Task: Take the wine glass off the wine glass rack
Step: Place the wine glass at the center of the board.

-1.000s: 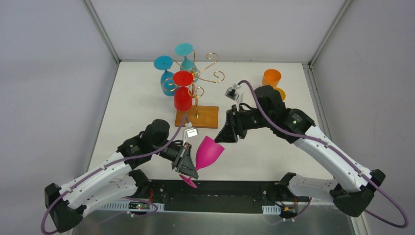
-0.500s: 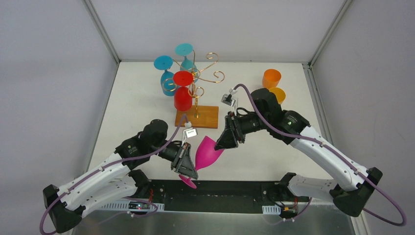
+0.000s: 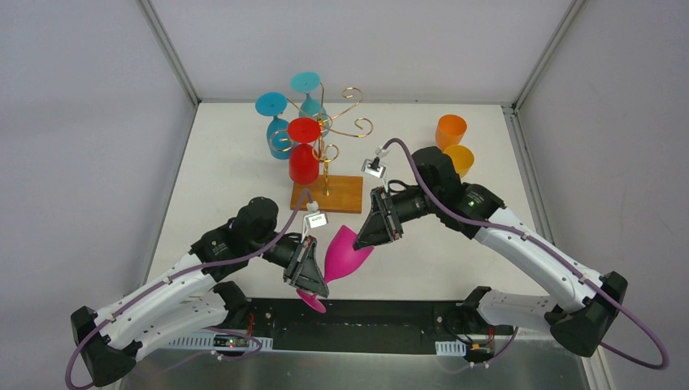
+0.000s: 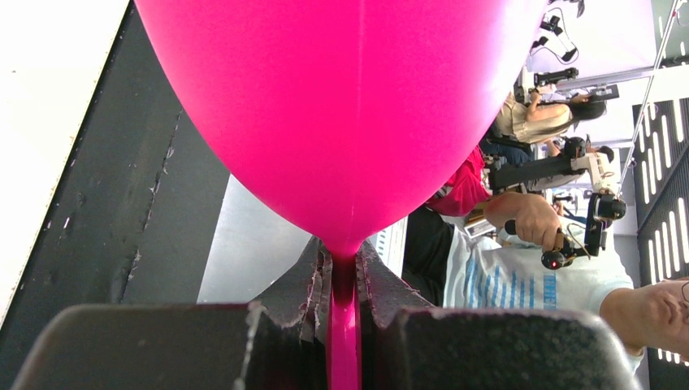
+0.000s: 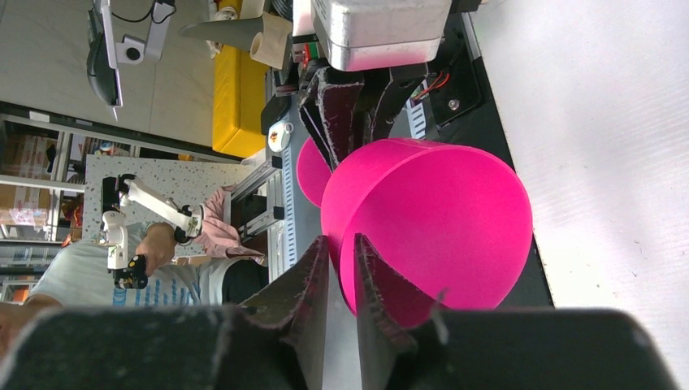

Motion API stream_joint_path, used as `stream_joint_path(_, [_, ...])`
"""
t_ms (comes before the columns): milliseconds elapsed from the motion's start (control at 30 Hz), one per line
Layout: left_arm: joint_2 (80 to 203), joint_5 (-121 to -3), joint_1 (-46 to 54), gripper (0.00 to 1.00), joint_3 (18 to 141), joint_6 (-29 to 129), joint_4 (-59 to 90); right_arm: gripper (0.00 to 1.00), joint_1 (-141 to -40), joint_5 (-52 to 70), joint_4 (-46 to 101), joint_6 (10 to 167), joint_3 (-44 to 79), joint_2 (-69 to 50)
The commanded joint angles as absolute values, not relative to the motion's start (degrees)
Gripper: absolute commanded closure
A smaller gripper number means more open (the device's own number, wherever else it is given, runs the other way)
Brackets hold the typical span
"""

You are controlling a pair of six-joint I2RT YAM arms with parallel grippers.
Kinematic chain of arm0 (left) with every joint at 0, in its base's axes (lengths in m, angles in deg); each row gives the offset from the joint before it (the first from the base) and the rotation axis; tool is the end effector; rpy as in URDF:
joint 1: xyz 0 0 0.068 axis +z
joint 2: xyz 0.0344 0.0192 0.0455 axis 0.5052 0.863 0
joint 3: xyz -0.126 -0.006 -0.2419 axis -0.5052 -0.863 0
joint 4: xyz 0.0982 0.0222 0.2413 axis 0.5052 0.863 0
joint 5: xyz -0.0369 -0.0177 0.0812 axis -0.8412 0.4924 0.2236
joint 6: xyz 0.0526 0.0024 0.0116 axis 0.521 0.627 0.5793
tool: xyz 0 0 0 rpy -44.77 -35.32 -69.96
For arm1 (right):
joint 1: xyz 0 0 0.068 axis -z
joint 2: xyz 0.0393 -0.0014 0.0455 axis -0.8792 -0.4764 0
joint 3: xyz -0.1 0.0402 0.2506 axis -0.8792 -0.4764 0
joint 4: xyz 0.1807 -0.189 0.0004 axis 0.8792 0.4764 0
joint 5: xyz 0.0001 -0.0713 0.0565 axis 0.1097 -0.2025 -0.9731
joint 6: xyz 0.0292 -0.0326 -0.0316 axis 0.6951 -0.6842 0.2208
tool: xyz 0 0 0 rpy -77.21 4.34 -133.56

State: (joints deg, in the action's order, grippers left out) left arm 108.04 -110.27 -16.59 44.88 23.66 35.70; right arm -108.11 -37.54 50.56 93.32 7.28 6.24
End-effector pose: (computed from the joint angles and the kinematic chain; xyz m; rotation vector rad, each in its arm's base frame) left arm 0.0862 -0.1359 0.2976 0.9624 2.0793 -1.8395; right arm 0.1456 0.1958 0.3747 -1.2615 1.7424 1.5587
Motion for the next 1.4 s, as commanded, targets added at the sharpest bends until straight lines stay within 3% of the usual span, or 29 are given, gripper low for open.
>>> stream_joint_path(0, [108.7,-110.62,-17.15,1.0,46.99,25.31,34.45,0.87,-108.04,-41.46,46.02,94.65,6.44,6.64])
stream_joint_path(133, [109.55,-109.97,-17.18,1.0,46.83,25.41,34.4,1.0,-108.0,-42.73,42.05,96.82,4.63,7.16])
stream_joint_path(200, [109.69,-109.41,-17.18,0.98,46.82,25.34,34.45,1.0,-108.02,-42.8,41.51,97.1,4.19,7.54])
stream_joint_path(433, [109.37,-107.3,-17.14,0.59,46.13,25.41,34.45,1.0,-108.01,-41.37,42.47,95.98,2.81,9.29])
stream_joint_path(600, [109.38,-105.58,-17.2,0.46,46.47,25.4,35.64,1.0,-106.86,-39.17,46.71,93.7,2.34,11.01])
stream_joint_path(867, [106.81,-98.99,-17.16,0.35,50.49,29.54,43.08,1.0,-104.79,-30.65,57.05,89.41,2.16,14.8])
stream_joint_path(1367, [102.34,-82.85,-17.15,0.25,54.02,35.63,53.74,1.0,-96.69,-5.21,66.91,88.68,3.91,17.59])
